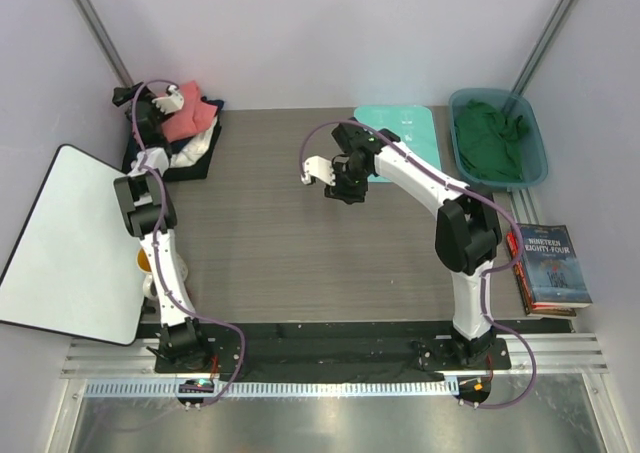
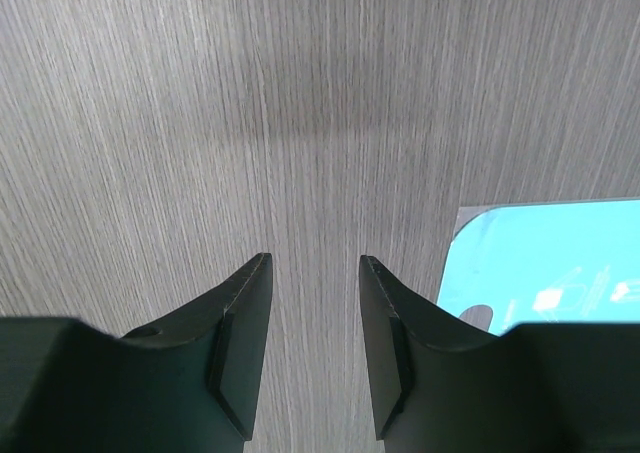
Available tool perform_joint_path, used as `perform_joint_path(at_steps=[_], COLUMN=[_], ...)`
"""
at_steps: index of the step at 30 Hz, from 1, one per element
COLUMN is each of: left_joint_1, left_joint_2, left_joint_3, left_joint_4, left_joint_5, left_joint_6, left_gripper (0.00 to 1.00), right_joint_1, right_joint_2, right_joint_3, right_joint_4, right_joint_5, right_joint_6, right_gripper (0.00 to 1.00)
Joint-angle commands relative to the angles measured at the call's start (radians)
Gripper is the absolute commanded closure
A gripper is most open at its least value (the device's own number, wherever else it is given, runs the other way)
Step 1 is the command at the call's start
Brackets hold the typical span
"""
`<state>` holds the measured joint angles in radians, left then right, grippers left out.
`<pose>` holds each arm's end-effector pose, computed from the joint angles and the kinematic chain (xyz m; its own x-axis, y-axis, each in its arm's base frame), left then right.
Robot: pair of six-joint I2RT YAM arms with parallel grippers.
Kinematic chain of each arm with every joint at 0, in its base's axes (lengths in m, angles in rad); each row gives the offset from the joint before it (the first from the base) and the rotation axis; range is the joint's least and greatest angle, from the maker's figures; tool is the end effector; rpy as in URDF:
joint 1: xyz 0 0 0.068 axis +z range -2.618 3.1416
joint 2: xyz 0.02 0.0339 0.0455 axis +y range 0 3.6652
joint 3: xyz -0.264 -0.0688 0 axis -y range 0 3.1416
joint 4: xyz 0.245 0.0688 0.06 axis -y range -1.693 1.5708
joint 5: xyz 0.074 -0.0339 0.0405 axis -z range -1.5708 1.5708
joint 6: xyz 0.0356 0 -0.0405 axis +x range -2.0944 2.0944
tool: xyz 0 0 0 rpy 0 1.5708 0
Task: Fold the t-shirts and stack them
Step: Neatly place the folded tshirt to the corner
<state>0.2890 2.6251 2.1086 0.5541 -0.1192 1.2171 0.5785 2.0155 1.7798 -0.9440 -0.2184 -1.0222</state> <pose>0.5754 0.1755 0.1792 -0.3598 0.8648 -0.3503 -0.1713 0.3079 0.9359 0.3535 0.2401 0.2524 0.1108 -0.9225 -0.3697 -0.9749 -0.0286 -0.2208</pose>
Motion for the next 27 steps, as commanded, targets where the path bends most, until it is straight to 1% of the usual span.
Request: perform_joint_path(at_steps=[1,4,9,12,14,16,17,18,19,20,22,23,25,27], left_joint_1=[0.039,0.044,0.044,0.042,0.041,0.036,0.032,0.029,0.016,0.009,-0.016,-0.027,-0.054,-0.074], left_joint_2=[0.047,0.079,0.134,0.141,0.125,0.066,0.041,-0.017,-0.043,-0.071,-0.156,-0.187,-0.255,-0.283], left_joint_3=[0.04,0.073,0.16,0.15,0.127,0.048,-0.016,-0.053,-0.088,-0.158,-0.235,-0.305,-0.375,-0.447], left_joint_4=[-0.008,-0.017,-0.034,0.009,0.052,0.11,0.124,0.151,0.174,0.19,0.219,0.227,0.247,0.273], left_joint_5=[-0.053,-0.063,-0.123,-0.14,-0.143,-0.128,-0.108,-0.094,-0.08,-0.048,-0.01,0.006,0.062,0.09], left_joint_6=[0.022,0.062,0.117,0.148,0.131,0.101,0.06,0.046,0.027,0.0,-0.024,-0.034,-0.051,-0.062], left_gripper=[0.0,0.0,0.0,0.0,0.0,0.0,0.0,0.0,0.0,0.0,0.0,0.0,0.0,0.0], right_joint_1=[0.009,0.012,0.014,0.015,0.015,0.015,0.015,0.015,0.014,0.015,0.015,0.015,0.015,0.015], right_joint_2=[0.009,0.019,0.028,0.026,0.022,0.016,0.015,0.014,0.011,0.006,0.002,-0.001,-0.008,-0.012], right_joint_3=[0.058,0.072,0.079,0.073,0.067,0.063,0.059,0.058,0.056,0.055,0.047,0.047,0.044,0.04], right_joint_4=[-0.012,-0.013,-0.013,-0.012,-0.012,-0.012,-0.012,-0.012,-0.012,-0.012,-0.009,-0.009,-0.007,-0.007], right_joint_5=[-0.004,-0.006,-0.01,-0.012,-0.012,-0.01,-0.009,-0.009,-0.009,-0.01,-0.009,-0.009,-0.004,-0.003], right_joint_6=[0.007,0.011,0.013,0.014,0.013,0.01,0.01,0.01,0.01,0.01,0.008,0.007,0.005,0.004], right_gripper=[0.54,0.55,0.55,0.54,0.54,0.54,0.54,0.54,0.54,0.55,0.54,0.54,0.54,0.54])
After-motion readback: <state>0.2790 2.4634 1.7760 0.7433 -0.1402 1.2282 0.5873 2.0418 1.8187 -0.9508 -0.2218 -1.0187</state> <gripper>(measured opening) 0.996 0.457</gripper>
